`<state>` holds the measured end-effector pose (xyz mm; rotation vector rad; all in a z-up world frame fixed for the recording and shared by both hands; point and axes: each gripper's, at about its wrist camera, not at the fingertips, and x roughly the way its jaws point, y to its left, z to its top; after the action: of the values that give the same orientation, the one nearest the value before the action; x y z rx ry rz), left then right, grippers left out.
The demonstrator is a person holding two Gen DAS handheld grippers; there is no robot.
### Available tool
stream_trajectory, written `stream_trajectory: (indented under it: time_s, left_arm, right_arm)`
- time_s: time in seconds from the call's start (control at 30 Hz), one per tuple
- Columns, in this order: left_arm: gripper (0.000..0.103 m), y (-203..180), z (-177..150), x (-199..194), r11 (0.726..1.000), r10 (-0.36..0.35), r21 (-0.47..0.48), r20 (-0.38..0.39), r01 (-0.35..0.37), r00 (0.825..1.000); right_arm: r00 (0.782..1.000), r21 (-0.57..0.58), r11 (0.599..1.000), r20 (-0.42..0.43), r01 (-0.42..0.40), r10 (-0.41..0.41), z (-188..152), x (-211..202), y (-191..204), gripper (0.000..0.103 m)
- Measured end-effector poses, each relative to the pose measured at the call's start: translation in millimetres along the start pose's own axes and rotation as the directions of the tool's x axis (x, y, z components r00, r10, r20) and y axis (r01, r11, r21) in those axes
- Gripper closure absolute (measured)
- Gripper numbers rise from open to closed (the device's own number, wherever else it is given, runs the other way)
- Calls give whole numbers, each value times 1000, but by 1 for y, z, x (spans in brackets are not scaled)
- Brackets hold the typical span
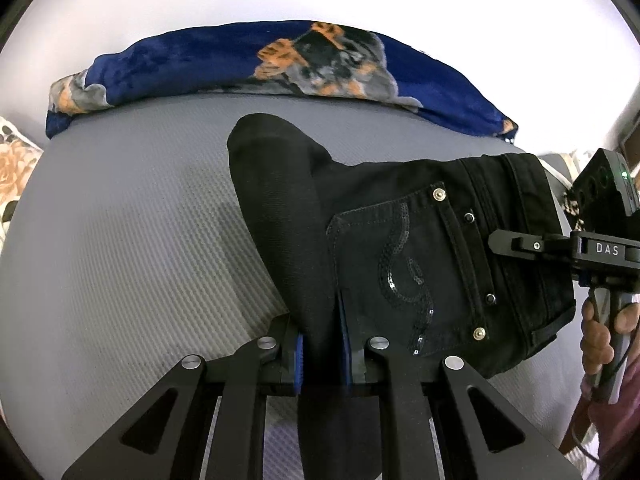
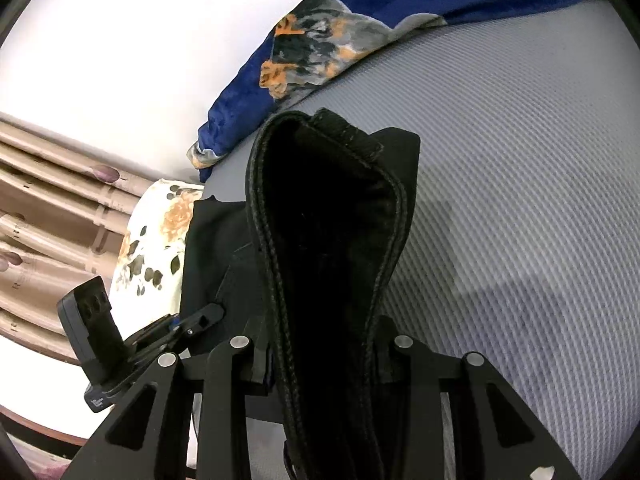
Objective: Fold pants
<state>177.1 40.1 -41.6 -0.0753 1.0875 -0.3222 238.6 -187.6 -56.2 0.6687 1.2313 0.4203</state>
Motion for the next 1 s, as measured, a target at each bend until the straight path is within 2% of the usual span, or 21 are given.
stream_trajectory:
  time_s: [0.73,0.93,1.0]
  left_arm:
    - [89,36,61,41,999,10,-40,-2,-10,1000]
    - [88,47,63,61,998,5,-65,-13,-5,1000]
    - [82,52,57,71,998,21,-65,-22,-22,1000]
  right_arm:
    - [1000,14,1000,-16,14,-14,60,37,-2,72]
    - [996,-28,996,-8,86,-87,75,49,-8,72]
    - [989,-55,988,-5,147,-147,75,57,-13,69]
